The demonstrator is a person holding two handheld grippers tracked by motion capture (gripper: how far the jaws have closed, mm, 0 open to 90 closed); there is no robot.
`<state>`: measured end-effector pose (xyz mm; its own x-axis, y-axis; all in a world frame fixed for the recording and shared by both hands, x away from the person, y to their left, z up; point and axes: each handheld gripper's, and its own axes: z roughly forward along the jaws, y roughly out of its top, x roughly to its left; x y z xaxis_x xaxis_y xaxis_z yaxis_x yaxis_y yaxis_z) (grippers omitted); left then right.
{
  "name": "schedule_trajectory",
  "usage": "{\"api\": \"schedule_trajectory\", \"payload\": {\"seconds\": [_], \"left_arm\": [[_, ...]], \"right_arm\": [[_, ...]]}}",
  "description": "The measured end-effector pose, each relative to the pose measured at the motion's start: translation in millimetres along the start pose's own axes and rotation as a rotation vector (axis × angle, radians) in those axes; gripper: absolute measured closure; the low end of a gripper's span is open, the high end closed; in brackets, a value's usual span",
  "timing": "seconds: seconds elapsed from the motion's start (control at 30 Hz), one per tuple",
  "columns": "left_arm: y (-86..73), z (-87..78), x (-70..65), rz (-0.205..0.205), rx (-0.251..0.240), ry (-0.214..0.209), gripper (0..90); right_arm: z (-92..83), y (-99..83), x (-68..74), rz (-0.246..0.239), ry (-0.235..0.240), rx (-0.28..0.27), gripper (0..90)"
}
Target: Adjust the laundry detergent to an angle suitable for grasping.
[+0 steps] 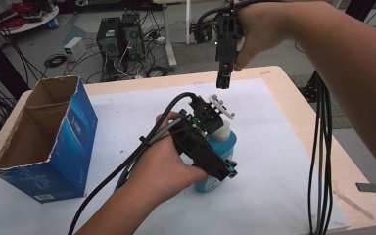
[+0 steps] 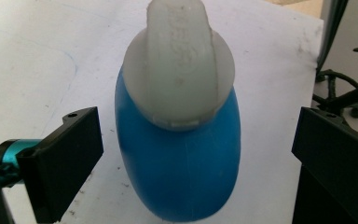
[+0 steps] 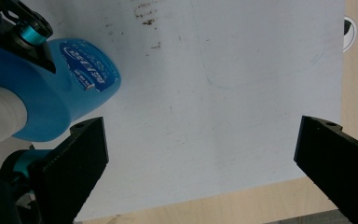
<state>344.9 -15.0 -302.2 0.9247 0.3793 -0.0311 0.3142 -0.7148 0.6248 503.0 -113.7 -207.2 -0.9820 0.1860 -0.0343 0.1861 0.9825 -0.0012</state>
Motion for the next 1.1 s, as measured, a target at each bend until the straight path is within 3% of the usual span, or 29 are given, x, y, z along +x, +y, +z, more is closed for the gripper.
{"api": "schedule_trajectory", "payload": {"seconds": [0.23, 0.57, 0.67, 0.83, 1.1], "left_arm": [[2.2, 10.5, 1.2, -0.026, -0.012, 0.019, 1.8], [3.3, 24.0, 5.3, -0.034, 0.007, 0.054, 2.6], [3.6, 25.5, 5.6, -0.032, 0.009, 0.052, 8.6], [4.3, 29.2, 3.8, -0.023, 0.018, 0.06, 8.8], [3.6, 31.4, 2.7, -0.034, 0.026, 0.056, 17.1]], "right_arm": [[-0.2, -0.6, -0.6, 0.004, 0.003, -0.001, 1.8], [1.3, -0.5, -2.6, 0.001, -0.001, 0.004, 1.8], [2.0, -0.6, -3.0, 0.007, 0.002, 0.004, 1.8], [1.4, 0.0, -3.2, 0.013, 0.001, 0.006, 1.8], [1.0, 0.1, -2.6, 0.012, -0.002, 0.003, 1.8]]}}
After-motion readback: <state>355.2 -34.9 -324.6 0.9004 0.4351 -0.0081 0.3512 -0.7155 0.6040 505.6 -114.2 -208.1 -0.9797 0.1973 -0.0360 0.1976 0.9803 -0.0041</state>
